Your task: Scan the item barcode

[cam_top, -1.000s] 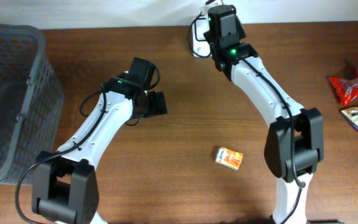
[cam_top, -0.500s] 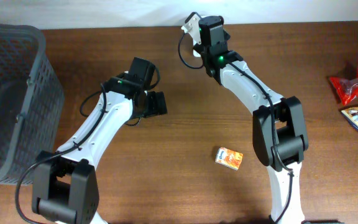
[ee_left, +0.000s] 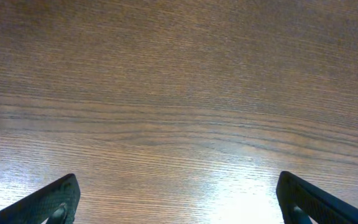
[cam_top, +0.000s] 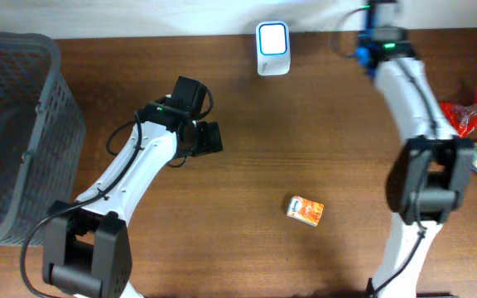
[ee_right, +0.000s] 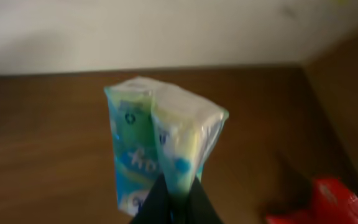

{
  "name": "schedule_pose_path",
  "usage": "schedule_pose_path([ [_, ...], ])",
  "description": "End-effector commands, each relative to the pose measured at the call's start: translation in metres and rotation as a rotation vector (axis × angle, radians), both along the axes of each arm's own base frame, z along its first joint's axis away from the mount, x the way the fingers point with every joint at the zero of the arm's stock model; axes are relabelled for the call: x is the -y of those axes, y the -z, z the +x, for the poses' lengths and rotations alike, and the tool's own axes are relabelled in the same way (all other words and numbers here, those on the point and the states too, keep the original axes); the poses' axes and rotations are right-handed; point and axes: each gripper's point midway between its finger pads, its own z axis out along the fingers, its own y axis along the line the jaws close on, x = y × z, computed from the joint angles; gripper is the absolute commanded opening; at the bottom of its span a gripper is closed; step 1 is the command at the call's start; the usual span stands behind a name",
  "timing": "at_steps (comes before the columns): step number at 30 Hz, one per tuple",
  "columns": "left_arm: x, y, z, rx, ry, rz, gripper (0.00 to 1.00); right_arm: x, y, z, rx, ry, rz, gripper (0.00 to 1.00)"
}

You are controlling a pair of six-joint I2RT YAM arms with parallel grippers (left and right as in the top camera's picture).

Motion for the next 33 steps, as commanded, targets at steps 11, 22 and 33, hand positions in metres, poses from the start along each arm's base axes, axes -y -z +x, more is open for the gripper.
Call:
schedule_pose_path([
  [11,-0.004,-0.007,0.003,0.021,-0.001,0.006,0.99,0.222,0.042,-0.166,-0.077,0.669,0.419,0.72],
  [22,-0.004,-0.007,0.003,0.021,-0.001,0.006,0.99,0.081,-0.122,-0.194,0.101,0.276,0.779,0.99],
  [33,-0.004,-0.007,0.003,0.021,0.0,0.007,0.99,-0.161,0.009,-0.28,-0.728,-0.33,0.938,0.99],
])
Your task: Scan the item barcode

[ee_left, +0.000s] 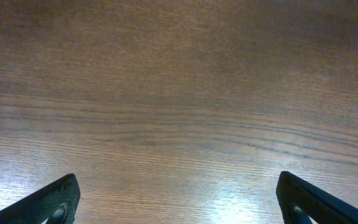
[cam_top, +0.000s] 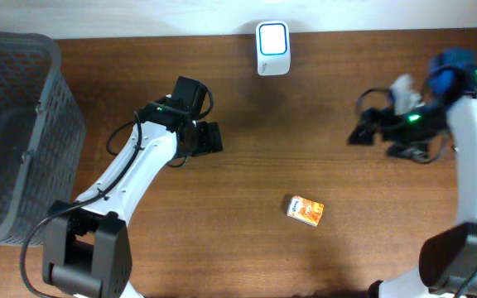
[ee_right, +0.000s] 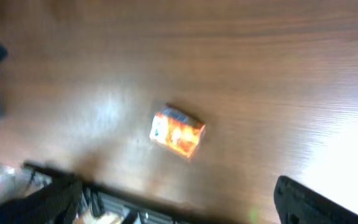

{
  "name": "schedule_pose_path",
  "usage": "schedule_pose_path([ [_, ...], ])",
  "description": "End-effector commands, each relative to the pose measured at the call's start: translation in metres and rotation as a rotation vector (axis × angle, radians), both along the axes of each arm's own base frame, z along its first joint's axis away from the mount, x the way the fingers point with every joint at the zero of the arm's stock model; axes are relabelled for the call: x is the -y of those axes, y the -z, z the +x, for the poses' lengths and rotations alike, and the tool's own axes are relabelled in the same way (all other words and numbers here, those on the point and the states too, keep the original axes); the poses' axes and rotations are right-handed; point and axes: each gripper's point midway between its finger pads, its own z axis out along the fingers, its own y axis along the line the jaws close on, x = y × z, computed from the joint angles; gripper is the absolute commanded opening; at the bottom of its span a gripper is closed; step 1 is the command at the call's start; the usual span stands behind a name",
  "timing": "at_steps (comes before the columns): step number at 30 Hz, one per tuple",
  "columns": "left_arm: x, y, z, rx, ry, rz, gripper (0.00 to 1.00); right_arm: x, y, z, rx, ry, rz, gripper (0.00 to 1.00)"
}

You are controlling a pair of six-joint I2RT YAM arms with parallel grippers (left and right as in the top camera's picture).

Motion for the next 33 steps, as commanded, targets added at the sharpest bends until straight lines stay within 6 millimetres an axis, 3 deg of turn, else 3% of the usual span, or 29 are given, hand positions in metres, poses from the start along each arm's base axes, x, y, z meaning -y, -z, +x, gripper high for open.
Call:
schedule_pose_path([
  [1,-0.004,-0.007,0.003,0.021,-0.001,0.007,0.99,-0.043,0.032,-0.009,-0.068,-0.025,0.027,0.99],
  [4,-0.004,-0.007,0.003,0.021,-0.001,0.007,0.99,-0.049,0.03,0.007,-0.026,0.047,0.028,0.99],
  [6,0.002,-0.004,-0.008,-0.029,0.014,-0.029,0.99,-0.029,0.018,0.02,0.031,0.115,0.026,0.99],
  [9,0.05,-0.013,-0.022,-0.087,0.154,-0.283,0.99,0.015,0.009,0.026,0.054,0.247,0.023,0.99],
  [10,0.077,-0.02,-0.034,-0.1,0.286,-0.387,1.0,0.041,0.009,0.025,0.051,0.323,0.022,0.99],
  [13,0.123,-0.021,-0.069,-0.133,0.478,-0.415,0.99,0.073,0.01,0.022,0.052,0.418,0.019,0.99],
  [15,0.156,-0.019,-0.09,-0.121,0.59,-0.39,0.97,0.084,0.01,0.02,0.052,0.449,0.018,0.99],
  [19,0.202,-0.012,-0.102,0.027,0.732,-0.244,0.95,0.083,0.01,0.02,0.051,0.446,0.018,0.99],
  [21,0.218,0.006,-0.114,0.022,0.78,-0.204,0.9,0.083,0.01,0.02,0.052,0.446,0.018,0.99],
  [23,0.226,0.034,-0.134,-0.053,0.894,-0.177,0.89,0.083,0.01,0.02,0.052,0.446,0.018,0.99],
  [26,0.222,0.046,-0.15,-0.101,1.005,-0.144,0.9,0.079,0.008,0.02,0.048,0.442,0.042,0.99],
  [28,0.222,0.043,-0.141,-0.07,1.007,-0.124,0.87,0.061,0.004,0.017,0.071,0.329,0.092,0.97],
  [31,0.207,0.04,-0.114,-0.013,0.953,-0.015,0.84,0.029,0.006,0.0,0.025,0.163,0.097,0.78],
  [32,0.197,0.037,-0.1,0.009,0.902,0.032,0.84,0.021,0.009,-0.007,-0.009,0.128,0.073,0.68],
  [33,0.184,0.033,-0.083,0.022,0.812,0.063,0.84,0.012,0.013,-0.014,-0.041,0.086,0.036,0.64],
])
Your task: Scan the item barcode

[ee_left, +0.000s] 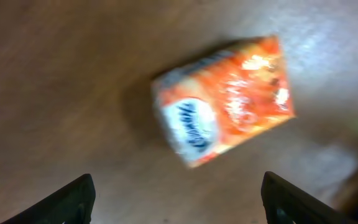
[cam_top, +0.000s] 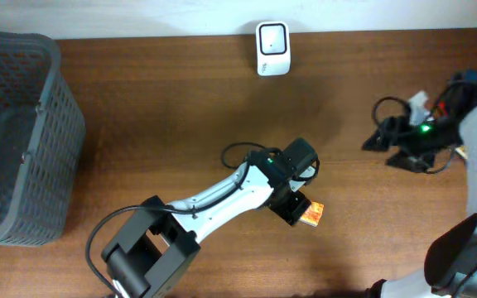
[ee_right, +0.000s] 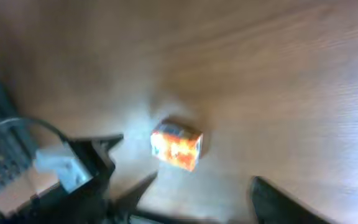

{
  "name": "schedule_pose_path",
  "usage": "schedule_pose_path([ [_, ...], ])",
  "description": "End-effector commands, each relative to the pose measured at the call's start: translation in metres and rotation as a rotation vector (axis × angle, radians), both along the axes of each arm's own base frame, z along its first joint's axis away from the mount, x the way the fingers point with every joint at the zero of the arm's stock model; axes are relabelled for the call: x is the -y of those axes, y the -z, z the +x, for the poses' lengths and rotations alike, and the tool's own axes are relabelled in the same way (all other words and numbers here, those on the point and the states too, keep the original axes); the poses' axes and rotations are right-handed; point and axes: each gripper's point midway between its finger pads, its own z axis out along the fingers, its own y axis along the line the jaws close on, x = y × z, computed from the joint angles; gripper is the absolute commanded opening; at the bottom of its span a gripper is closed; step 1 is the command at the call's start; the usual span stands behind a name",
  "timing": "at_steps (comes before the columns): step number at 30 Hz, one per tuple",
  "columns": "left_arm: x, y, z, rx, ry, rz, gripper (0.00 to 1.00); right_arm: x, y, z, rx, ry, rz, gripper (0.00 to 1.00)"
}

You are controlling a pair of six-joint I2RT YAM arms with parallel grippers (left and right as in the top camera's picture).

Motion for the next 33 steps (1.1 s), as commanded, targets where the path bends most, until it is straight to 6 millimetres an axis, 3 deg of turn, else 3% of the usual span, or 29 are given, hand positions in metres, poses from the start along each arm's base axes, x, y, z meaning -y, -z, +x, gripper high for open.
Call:
schedule_pose_path([
  [1,-0.037,-0.02,0.063,0.135,-0.236,0.078,0.84,-0.026,0.0,-0.012,-0.007,-0.178,-0.1,0.64],
  [5,-0.086,-0.027,0.106,0.042,-0.538,0.022,0.93,-0.063,0.02,-0.032,-0.071,-0.307,-0.097,0.64],
  [7,-0.114,-0.028,0.123,-0.028,-0.632,-0.034,1.0,-0.086,0.048,-0.055,-0.141,-0.381,-0.076,0.65],
  [10,-0.148,-0.027,0.139,-0.038,-0.721,-0.033,0.99,-0.106,0.086,-0.08,-0.228,-0.372,-0.087,0.65],
  [13,-0.164,-0.027,0.147,-0.037,-0.764,-0.033,0.99,-0.12,0.114,-0.089,-0.269,-0.302,-0.168,0.69],
  [17,-0.167,-0.027,0.147,-0.035,-0.769,-0.03,0.99,-0.105,0.134,-0.089,-0.295,-0.12,-0.42,0.71],
  [24,-0.167,-0.027,0.148,-0.033,-0.77,-0.027,0.99,-0.11,0.154,-0.102,-0.326,-0.065,-0.416,0.66],
  [30,-0.168,-0.027,0.147,-0.036,-0.77,-0.024,0.99,-0.123,0.158,-0.075,-0.217,-0.05,-0.362,0.5],
  [33,-0.168,-0.027,0.147,-0.036,-0.77,-0.024,0.99,-0.127,0.158,-0.061,-0.161,-0.041,-0.343,0.35],
])
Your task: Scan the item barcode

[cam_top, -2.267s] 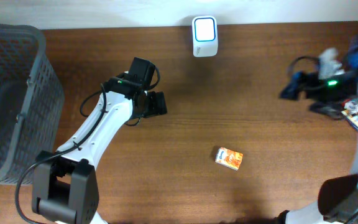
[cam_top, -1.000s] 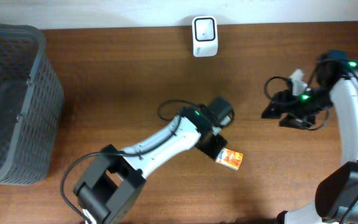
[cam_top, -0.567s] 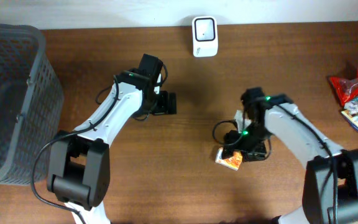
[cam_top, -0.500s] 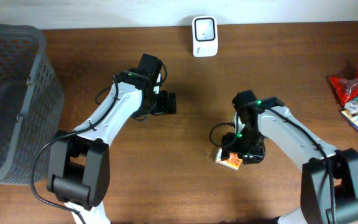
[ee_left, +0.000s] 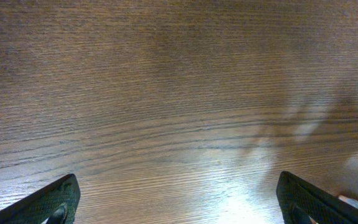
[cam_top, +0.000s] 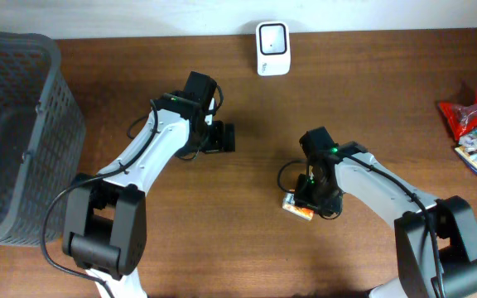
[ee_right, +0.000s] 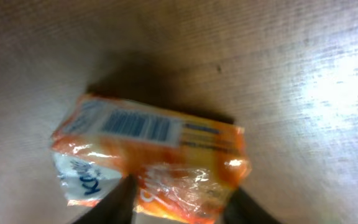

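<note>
An orange pack (cam_top: 299,208) wrapped in shiny film lies on the brown table, right of the middle. In the right wrist view the orange pack (ee_right: 151,140) shows a barcode on its upper face and a white end at the left. My right gripper (cam_top: 310,195) is down on it. That same gripper (ee_right: 182,194) has one blurred finger against each side of the pack. A white scanner (cam_top: 272,37) stands at the back edge. Left of the middle, my left gripper (cam_top: 219,137) is open; from the left wrist camera this gripper (ee_left: 179,205) shows only bare wood between its fingers.
A large grey mesh basket (cam_top: 11,124) fills the left end of the table. Red snack bags (cam_top: 473,109) and another printed pack lie at the right edge. The wall runs just behind the scanner.
My left gripper was open right over the orange pack; it is now back left of the middle over bare wood. My right gripper was open and raised at the far right; it now grips the pack.
First my right gripper held a green and white pack up near the scanner while the left stood open left of the middle. Then the right gripper was open at the right side. Then the left hovered over the orange pack. Now the right has the pack.
</note>
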{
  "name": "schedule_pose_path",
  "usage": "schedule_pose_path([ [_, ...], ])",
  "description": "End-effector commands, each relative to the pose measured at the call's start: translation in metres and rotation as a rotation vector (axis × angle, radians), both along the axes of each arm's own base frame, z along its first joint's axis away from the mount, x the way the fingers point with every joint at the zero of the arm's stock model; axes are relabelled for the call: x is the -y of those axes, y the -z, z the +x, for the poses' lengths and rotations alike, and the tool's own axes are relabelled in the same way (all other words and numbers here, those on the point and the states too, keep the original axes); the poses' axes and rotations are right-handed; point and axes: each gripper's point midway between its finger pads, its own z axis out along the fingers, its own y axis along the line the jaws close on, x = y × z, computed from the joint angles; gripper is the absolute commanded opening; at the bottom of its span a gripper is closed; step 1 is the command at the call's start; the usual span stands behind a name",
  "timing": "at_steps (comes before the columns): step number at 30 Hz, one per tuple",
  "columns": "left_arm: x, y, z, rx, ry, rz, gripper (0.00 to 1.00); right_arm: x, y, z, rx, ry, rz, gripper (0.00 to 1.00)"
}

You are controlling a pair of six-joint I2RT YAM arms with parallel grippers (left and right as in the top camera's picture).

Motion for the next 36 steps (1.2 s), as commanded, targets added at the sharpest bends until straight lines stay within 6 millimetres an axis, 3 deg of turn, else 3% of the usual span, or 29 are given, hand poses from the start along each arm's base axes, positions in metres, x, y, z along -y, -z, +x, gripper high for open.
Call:
schedule_pose_path([
  [1,0.001,-0.006,0.004,0.011,-0.012,-0.017,0.99,-0.004,0.001,0.012,0.054,0.004,0.013,0.33],
  [4,0.001,-0.006,0.004,0.011,-0.012,-0.017,0.99,-0.013,-0.001,0.035,0.153,-0.008,0.046,0.24],
  [9,0.001,-0.006,0.003,0.005,-0.012,-0.017,0.99,-0.035,-0.024,0.105,0.461,-0.071,0.13,0.28],
  [11,-0.001,-0.005,-0.003,-0.017,-0.012,-0.008,0.99,-0.037,-0.047,0.133,0.566,-0.092,0.126,0.31],
  [12,-0.002,-0.004,-0.007,-0.036,-0.011,-0.001,0.99,-0.029,-0.067,0.15,0.607,-0.101,0.099,0.35],
  [14,-0.004,-0.003,-0.012,-0.055,-0.003,0.007,0.99,-0.01,-0.1,0.164,0.599,-0.062,0.077,0.43],
  [17,-0.005,-0.002,-0.015,-0.064,-0.003,0.012,0.99,0.003,-0.124,0.152,0.498,-0.03,0.092,0.76],
  [18,-0.005,-0.003,-0.013,-0.059,-0.004,0.011,0.99,-0.005,-0.124,0.138,0.428,-0.019,0.145,0.96],
  [19,-0.004,-0.003,-0.009,-0.04,-0.005,0.008,0.99,-0.019,-0.12,0.116,0.31,0.045,0.231,0.99],
  [23,-0.001,-0.005,0.0,-0.004,-0.006,-0.006,0.99,-0.04,-0.128,0.109,0.267,0.049,0.364,0.99],
  [24,-0.001,-0.005,-0.001,-0.006,-0.006,-0.005,0.99,-0.039,-0.127,0.107,0.238,0.109,0.363,0.91],
  [25,-0.002,-0.005,-0.001,-0.011,-0.007,-0.003,0.99,-0.038,-0.124,0.102,0.182,0.212,0.357,0.92],
  [28,-0.002,-0.005,-0.002,-0.013,-0.007,-0.003,0.99,-0.024,-0.098,0.079,0.029,0.593,0.176,0.92],
  [30,-0.002,-0.005,-0.002,-0.013,-0.007,-0.002,0.99,-0.027,-0.078,0.059,-0.043,0.777,0.086,0.97],
  [33,-0.006,-0.004,0.0,-0.006,-0.012,0.018,0.98,-0.042,-0.057,0.05,-0.036,0.827,0.064,0.96],
  [34,-0.006,-0.004,0.0,-0.006,-0.012,0.018,0.99,-0.042,-0.051,0.045,-0.03,0.864,0.031,0.89],
  [36,-0.006,-0.004,-0.001,-0.006,-0.012,0.018,0.99,-0.036,-0.044,0.04,-0.013,0.934,-0.027,0.85],
])
